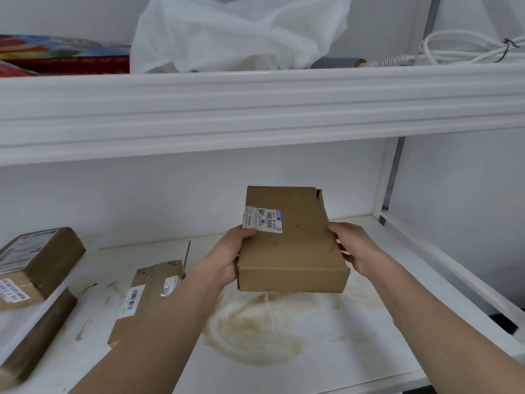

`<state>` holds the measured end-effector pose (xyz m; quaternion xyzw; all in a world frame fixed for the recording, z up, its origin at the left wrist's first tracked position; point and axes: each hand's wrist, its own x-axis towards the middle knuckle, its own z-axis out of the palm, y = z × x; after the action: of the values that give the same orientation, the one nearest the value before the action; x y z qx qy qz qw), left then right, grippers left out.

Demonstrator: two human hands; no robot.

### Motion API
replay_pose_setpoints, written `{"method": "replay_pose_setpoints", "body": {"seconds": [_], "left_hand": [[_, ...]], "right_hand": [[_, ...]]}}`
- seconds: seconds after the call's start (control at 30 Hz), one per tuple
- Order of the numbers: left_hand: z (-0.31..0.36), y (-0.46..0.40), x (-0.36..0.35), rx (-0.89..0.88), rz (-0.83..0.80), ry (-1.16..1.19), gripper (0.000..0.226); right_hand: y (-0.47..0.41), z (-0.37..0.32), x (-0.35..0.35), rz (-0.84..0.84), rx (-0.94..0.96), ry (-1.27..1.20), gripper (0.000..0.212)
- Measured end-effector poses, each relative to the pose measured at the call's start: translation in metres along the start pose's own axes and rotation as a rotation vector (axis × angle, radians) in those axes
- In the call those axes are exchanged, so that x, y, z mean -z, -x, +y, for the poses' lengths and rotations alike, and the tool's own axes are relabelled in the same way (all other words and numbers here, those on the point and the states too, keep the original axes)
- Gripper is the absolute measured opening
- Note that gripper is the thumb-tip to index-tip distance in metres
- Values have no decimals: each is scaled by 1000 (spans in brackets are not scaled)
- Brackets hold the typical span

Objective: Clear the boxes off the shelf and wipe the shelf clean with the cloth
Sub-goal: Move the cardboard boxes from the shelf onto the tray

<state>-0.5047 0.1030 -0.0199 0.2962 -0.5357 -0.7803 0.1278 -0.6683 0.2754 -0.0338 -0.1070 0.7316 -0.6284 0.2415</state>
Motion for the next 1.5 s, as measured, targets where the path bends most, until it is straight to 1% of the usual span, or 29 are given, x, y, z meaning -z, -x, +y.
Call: {"method": "replay_pose_setpoints", "body": {"seconds": [0.13, 0.33, 0.43, 0.53, 0.7, 0.87, 0.93, 1.03, 1.13, 1.2, 1.3, 1.4, 1.43, 1.5], "left_hand": [[-2, 0, 4, 45, 17, 37, 25], [-1, -1, 15, 4, -3, 17, 26], [0, -1, 19, 15, -4, 8, 22], [-3, -1, 25, 41, 28, -39, 20], [-13, -2, 31, 102, 97, -124, 30], [-24, -3, 27, 161, 106, -139, 26], [-25, -2, 26, 165, 95, -140, 24], [-24, 1, 26, 178, 102, -126, 34], [-22, -1, 32, 199, 135, -132, 35], [-20, -2, 36, 192, 134, -120, 39], [-15, 0, 38, 155, 127, -83, 52], [-11, -1, 39, 100, 152, 1, 59], [-10, -3, 40, 79, 164, 33, 57], [-6, -4, 39, 27, 188, 97, 43]], "right_hand": [[3, -1, 3, -33, 8, -1, 21], [0, 1, 9, -68, 63, -2, 38], [2, -2, 10, -89, 102, 42, 49], [8, -7, 9, -119, 152, 58, 58], [22, -22, -3, -170, 287, 54, 61], [31, -34, -22, -192, 404, 139, 61], [37, -39, -28, -200, 455, 177, 62], [42, -44, -29, -223, 517, 274, 63], [37, -41, -27, -202, 566, 381, 63], [32, -38, -25, -178, 565, 417, 62], [27, -33, -24, -127, 527, 452, 59], [18, -26, -22, -68, 482, 429, 60], [20, -27, -21, -54, 455, 404, 59], [21, -27, -19, -36, 383, 377, 56]]}}
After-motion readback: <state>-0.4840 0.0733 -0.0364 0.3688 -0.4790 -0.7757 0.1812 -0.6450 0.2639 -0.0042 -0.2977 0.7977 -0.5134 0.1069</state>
